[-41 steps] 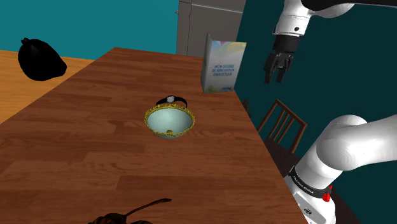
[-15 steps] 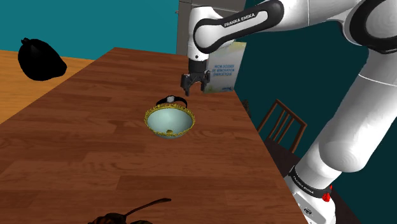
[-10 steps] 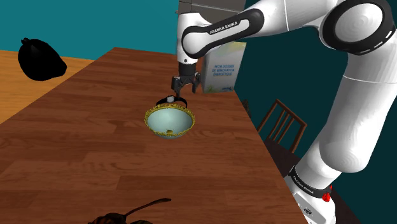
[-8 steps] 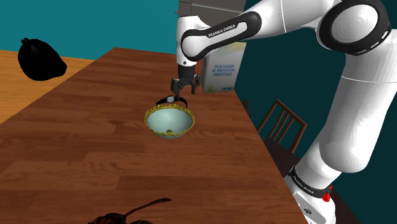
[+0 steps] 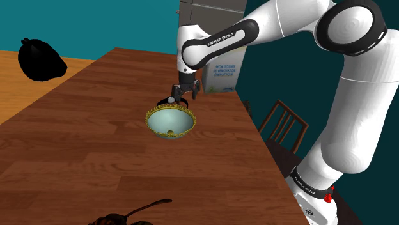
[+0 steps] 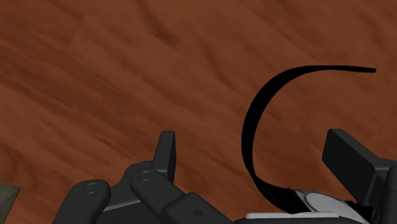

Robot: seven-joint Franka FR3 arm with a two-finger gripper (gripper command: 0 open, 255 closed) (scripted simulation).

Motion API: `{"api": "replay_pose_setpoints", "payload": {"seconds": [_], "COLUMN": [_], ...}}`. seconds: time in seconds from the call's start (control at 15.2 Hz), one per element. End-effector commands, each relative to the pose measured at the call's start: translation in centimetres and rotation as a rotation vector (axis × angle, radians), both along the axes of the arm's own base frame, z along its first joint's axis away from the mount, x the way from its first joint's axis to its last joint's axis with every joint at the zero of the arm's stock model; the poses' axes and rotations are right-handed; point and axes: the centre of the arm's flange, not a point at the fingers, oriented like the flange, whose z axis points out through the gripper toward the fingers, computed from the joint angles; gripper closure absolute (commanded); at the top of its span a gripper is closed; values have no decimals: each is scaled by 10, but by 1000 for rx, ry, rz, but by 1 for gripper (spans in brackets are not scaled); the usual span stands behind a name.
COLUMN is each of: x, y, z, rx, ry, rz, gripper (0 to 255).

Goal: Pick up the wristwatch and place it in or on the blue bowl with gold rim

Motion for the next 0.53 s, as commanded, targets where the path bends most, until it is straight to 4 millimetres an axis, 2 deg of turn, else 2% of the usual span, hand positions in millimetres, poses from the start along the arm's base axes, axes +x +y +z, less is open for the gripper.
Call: {"api": "replay_pose_setpoints", "payload": {"seconds": [0.0, 0.2, 0.26, 0.46], "x": [0, 0, 0, 0], "y": [0, 0, 0, 0], "z": [0, 0, 0, 0], "rx": [0, 0, 0, 0], "ry": [0, 0, 0, 0], "rz": [0, 0, 0, 0], "gripper": [0, 0, 255, 255]}}
